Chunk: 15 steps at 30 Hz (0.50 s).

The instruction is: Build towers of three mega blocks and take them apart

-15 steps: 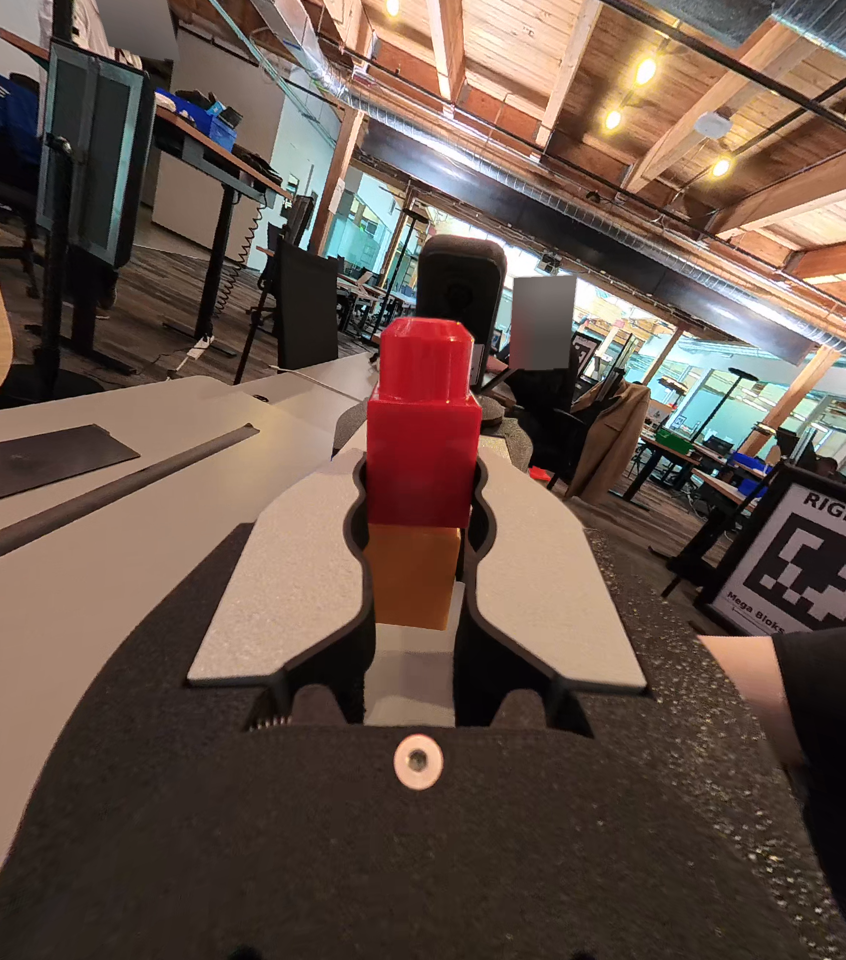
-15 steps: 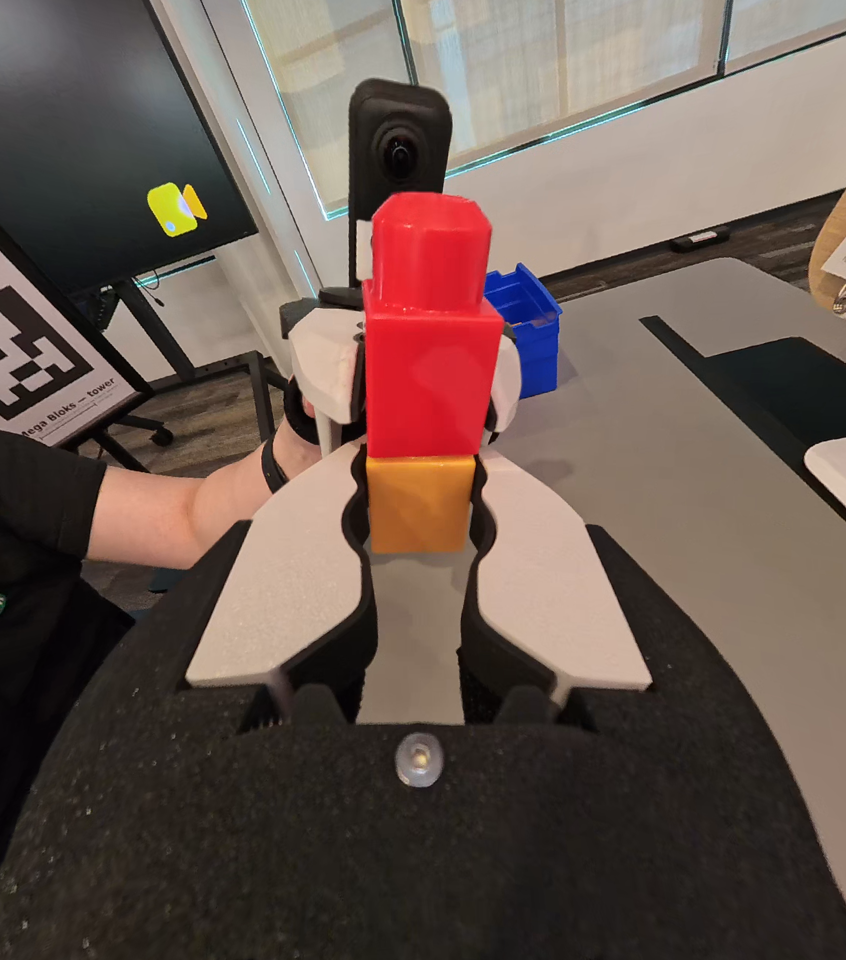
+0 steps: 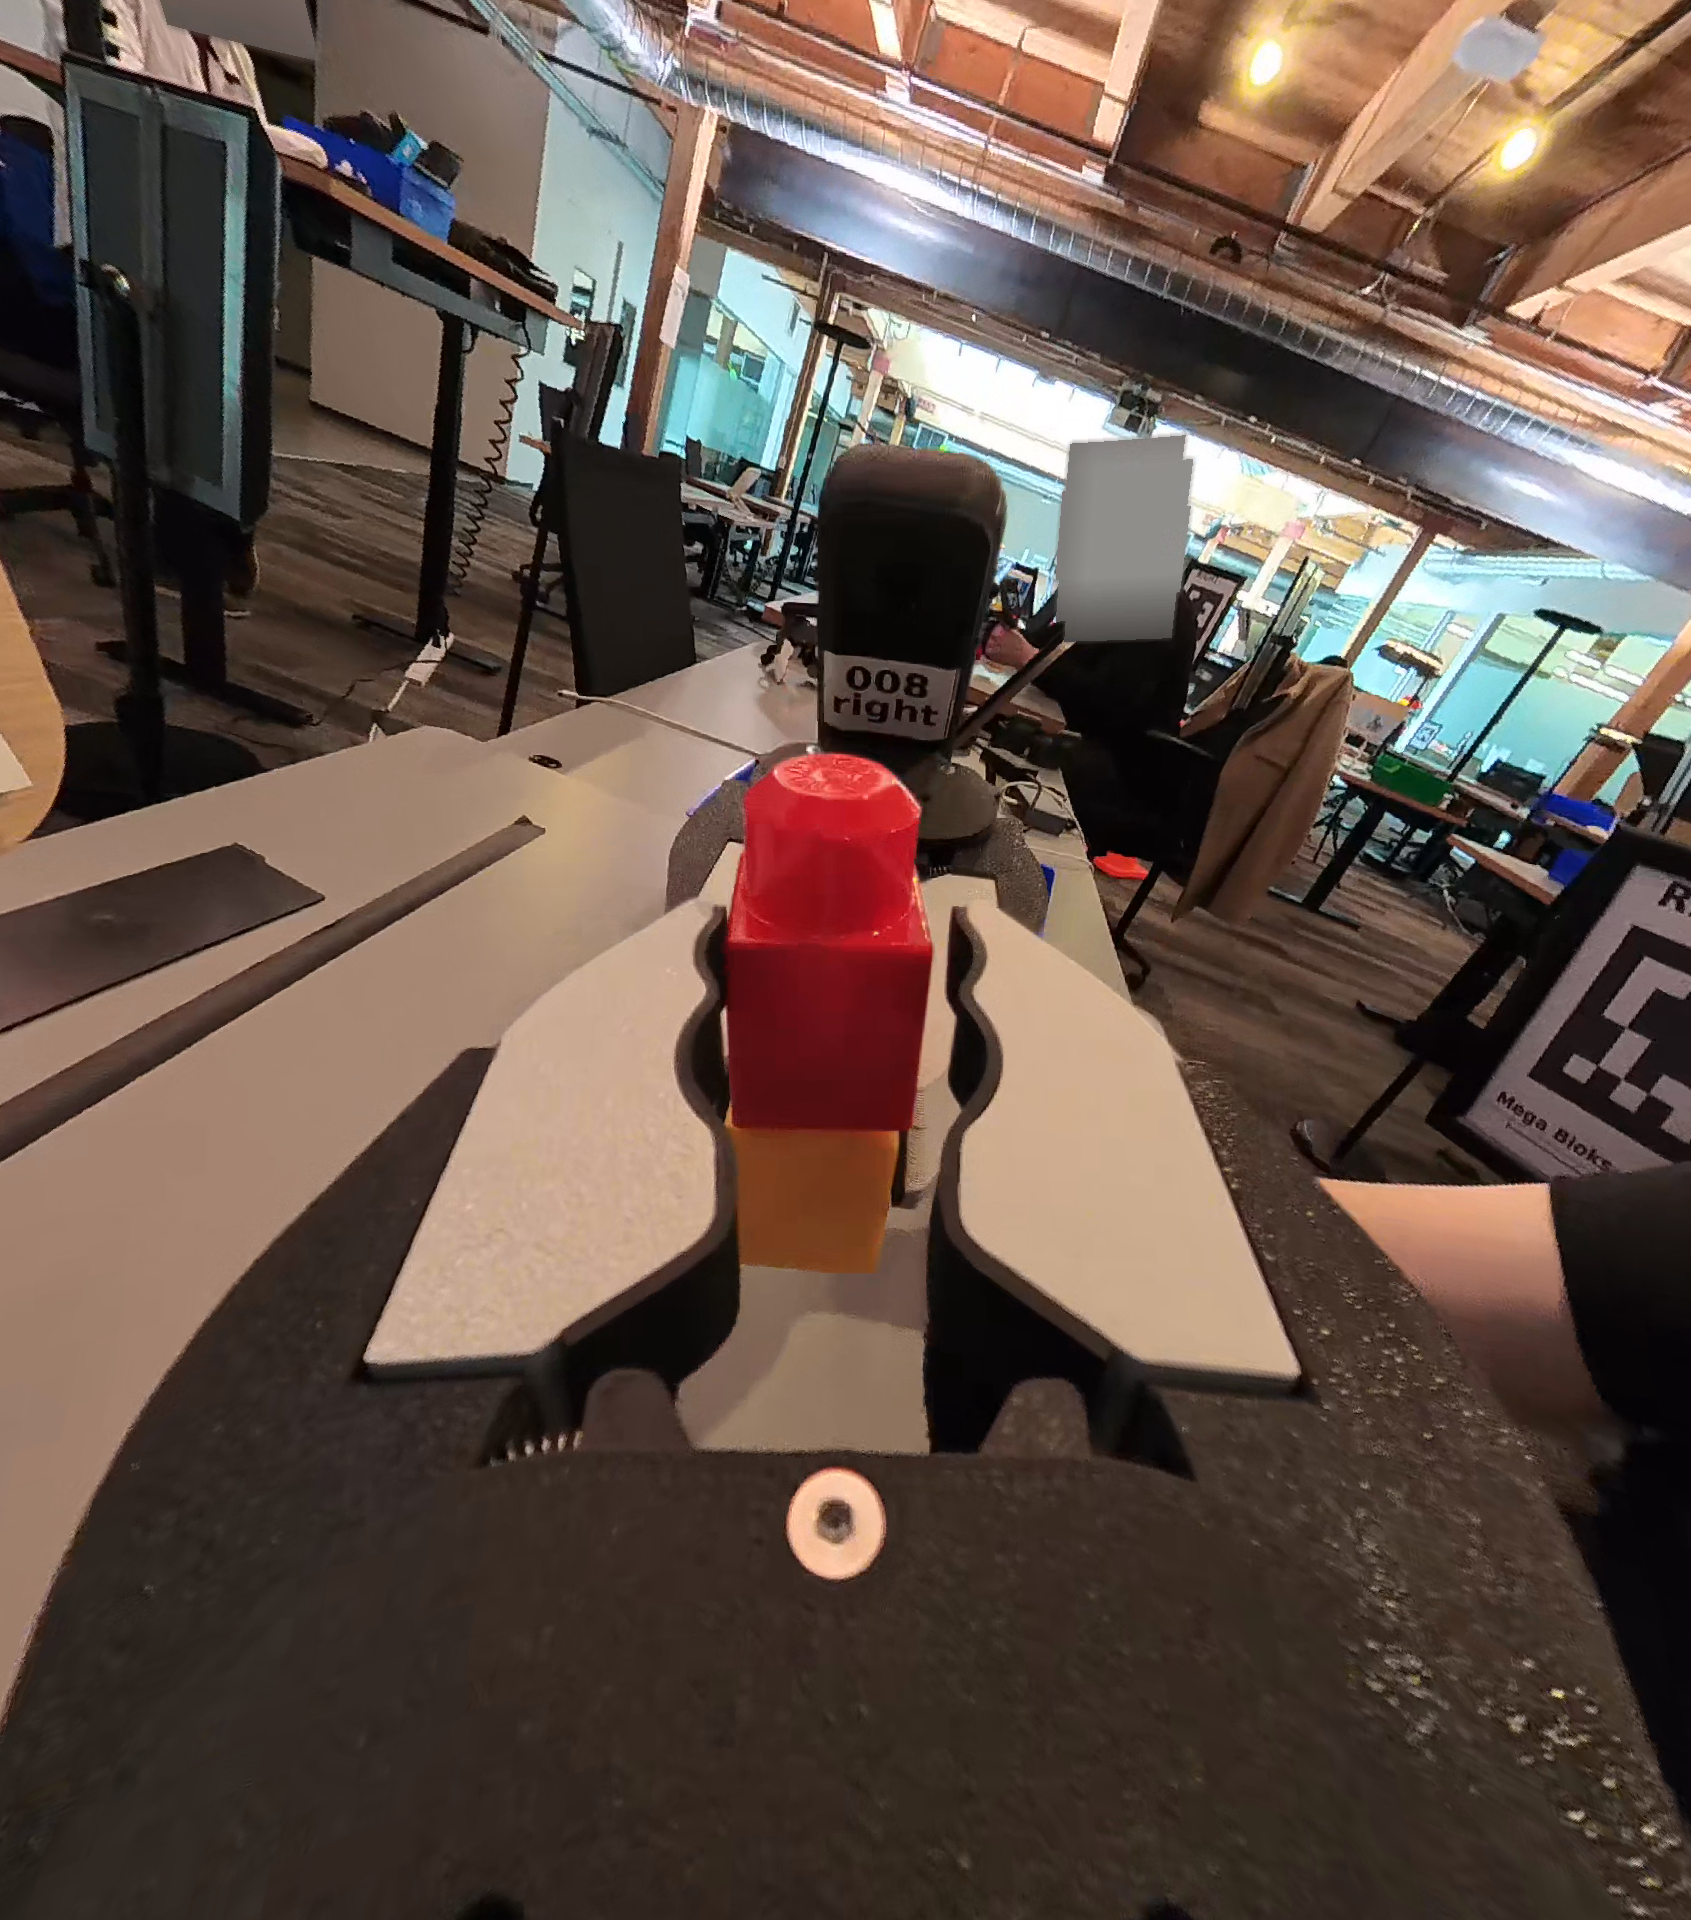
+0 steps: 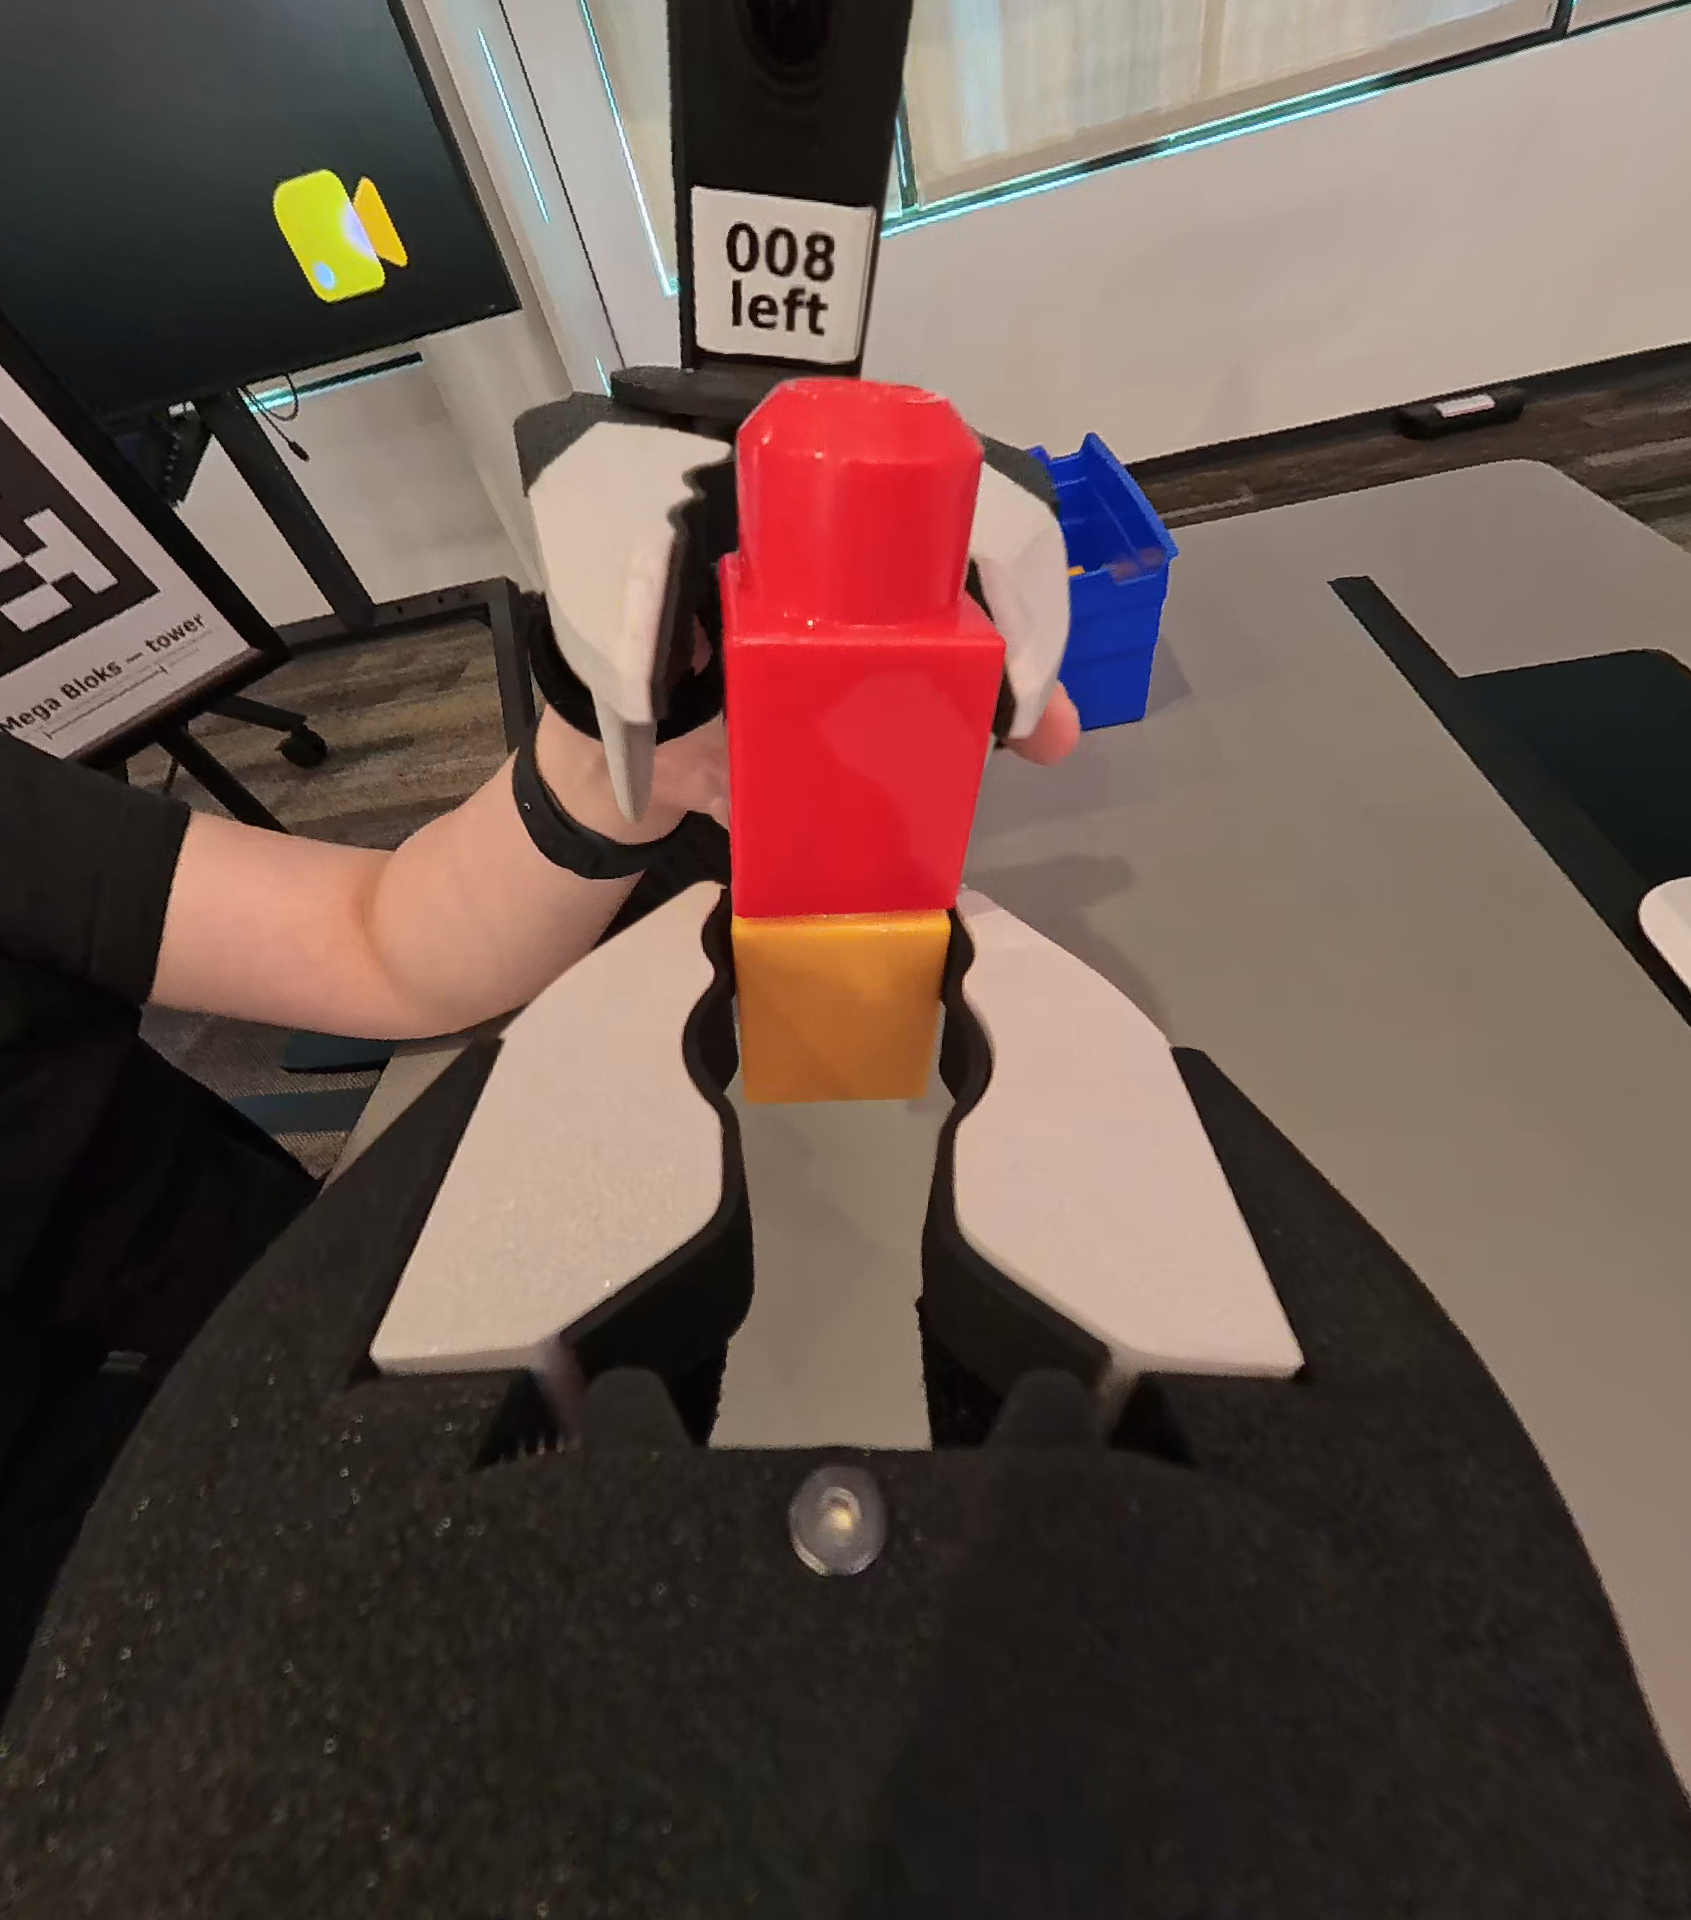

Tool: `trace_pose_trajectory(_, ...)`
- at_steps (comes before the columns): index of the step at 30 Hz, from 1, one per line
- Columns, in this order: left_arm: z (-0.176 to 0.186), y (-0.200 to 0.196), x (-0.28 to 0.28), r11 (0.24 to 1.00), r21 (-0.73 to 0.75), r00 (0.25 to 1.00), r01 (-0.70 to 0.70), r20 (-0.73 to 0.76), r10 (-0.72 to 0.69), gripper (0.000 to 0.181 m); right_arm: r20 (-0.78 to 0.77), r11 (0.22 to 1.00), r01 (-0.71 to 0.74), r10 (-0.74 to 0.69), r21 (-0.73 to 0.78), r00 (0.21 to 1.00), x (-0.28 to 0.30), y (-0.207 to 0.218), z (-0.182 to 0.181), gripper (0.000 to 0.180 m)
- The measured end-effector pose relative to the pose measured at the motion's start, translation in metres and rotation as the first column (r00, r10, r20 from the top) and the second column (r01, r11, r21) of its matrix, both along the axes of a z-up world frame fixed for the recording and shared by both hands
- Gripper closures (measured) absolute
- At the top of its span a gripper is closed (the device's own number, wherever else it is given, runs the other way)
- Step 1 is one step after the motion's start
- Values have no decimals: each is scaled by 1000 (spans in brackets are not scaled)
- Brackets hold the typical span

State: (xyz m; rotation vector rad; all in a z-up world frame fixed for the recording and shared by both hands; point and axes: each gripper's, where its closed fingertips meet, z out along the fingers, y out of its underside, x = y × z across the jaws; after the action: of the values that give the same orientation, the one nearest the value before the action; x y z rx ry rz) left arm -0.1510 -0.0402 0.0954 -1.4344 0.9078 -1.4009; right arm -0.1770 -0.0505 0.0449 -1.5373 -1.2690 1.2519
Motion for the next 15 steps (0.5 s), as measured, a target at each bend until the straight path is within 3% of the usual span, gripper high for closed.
trace_pose_trajectory(7, -4, -2, -1, 1000, 2, 999, 11, -33, -11, 145, 26, 1000, -21, 21, -16, 999, -2, -4, -4, 144)
trace_pose_trajectory(10, 5, -3, -5, 1000, -10, 1000, 11, 16, -11, 145, -54, 999, -33, 32, -5, 998, -4, -6, 6, 144)
trace_pose_trajectory(13, 15, -2, -12, 1000, -26, 997, 11, 80, -9, 145, -70, 1000, 19, -17, 23, 997, -6, 1, 8, 122)
trace_pose_trajectory(15, 16, -2, -14, 1000, -17, 997, 5, 82, -3, 145, -49, 999, -4, 6, 43, 999, -7, -3, 5, 131)
